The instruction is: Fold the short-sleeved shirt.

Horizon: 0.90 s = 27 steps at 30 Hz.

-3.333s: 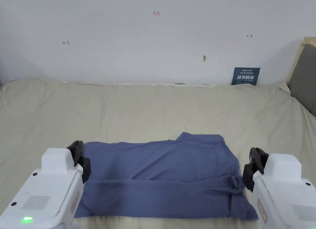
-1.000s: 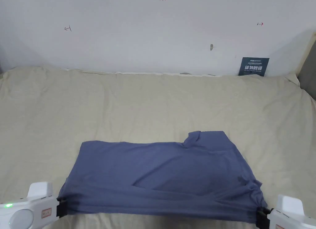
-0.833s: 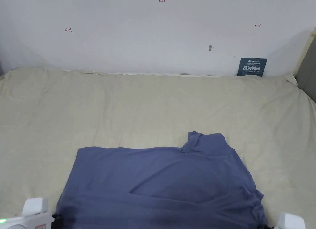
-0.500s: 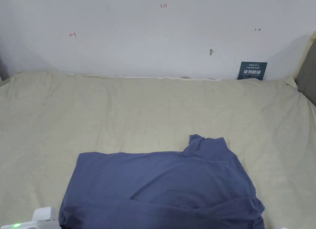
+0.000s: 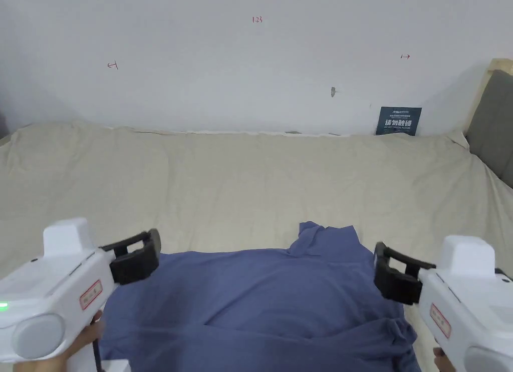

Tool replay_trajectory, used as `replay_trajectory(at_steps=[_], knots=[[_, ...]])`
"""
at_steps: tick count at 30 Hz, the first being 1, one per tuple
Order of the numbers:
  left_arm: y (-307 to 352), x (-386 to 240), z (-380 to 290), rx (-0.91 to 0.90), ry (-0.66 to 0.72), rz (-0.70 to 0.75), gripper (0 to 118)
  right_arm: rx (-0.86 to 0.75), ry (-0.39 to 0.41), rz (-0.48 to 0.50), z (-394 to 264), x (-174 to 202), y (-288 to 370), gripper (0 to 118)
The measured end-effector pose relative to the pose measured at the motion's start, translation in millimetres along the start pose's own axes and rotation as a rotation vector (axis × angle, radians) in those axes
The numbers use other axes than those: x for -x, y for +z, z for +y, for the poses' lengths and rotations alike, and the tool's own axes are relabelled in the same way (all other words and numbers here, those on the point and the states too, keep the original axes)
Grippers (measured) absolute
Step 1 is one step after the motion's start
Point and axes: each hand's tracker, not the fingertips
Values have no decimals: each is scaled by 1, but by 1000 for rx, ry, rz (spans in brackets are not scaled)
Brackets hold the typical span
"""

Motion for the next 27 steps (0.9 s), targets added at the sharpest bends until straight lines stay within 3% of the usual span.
replay_trajectory(at_steps=[3, 6, 8, 9, 10, 11, 13, 22, 27], knots=[[-2, -15, 4, -91, -47, 28, 111, -87, 43, -23, 14, 15, 8, 110], [2, -27, 1, -171, -109, 26, 83, -153, 87, -74, 16, 27, 13, 105], [2, -34, -3, -191, -158, 25, 39, -179, 101, -86, 15, 31, 15, 79], [0, -35, -5, -187, -166, 14, 13, -188, 107, -86, 15, 31, 16, 55], [-1, -36, -7, -182, -171, 5, 0, -188, 105, -85, 15, 32, 15, 12], [-2, -36, -7, -182, -166, 1, 0, -187, 102, -84, 16, 30, 14, 1], [-8, -34, -8, -156, -143, -66, 0, -180, 53, -29, 18, 26, 8, 1], [-70, -22, -3, -50, -171, -14, 0, -153, 80, -41, 21, 27, -29, 1], [-139, -3, 4, 120, -120, -41, 0, -123, 80, -35, 25, 30, -64, 1]])
